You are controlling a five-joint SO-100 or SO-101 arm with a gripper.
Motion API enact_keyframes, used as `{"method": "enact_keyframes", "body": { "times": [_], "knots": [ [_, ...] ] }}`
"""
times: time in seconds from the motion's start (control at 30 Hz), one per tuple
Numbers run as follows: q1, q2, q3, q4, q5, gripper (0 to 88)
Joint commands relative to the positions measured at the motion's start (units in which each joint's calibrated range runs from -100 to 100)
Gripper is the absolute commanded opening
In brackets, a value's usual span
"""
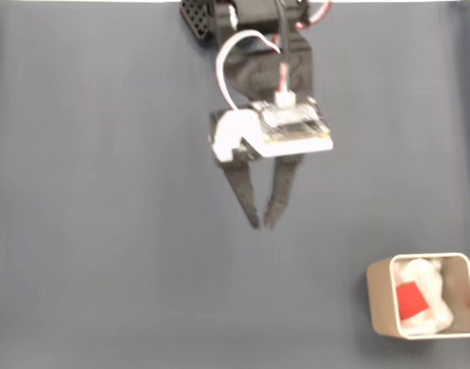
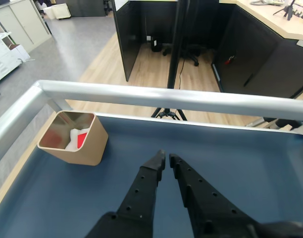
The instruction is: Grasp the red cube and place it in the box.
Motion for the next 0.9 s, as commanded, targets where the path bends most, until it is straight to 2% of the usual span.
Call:
{"method": "enact_keyframes", "body": {
  "times": [0.0, 0.87],
  "knots": [
    [2.22, -10.11, 8.03, -0.63, 0.59, 0.0],
    [3.43, -53.27, 56.85, -0.55, -0.15, 0.0]
  ]
}}
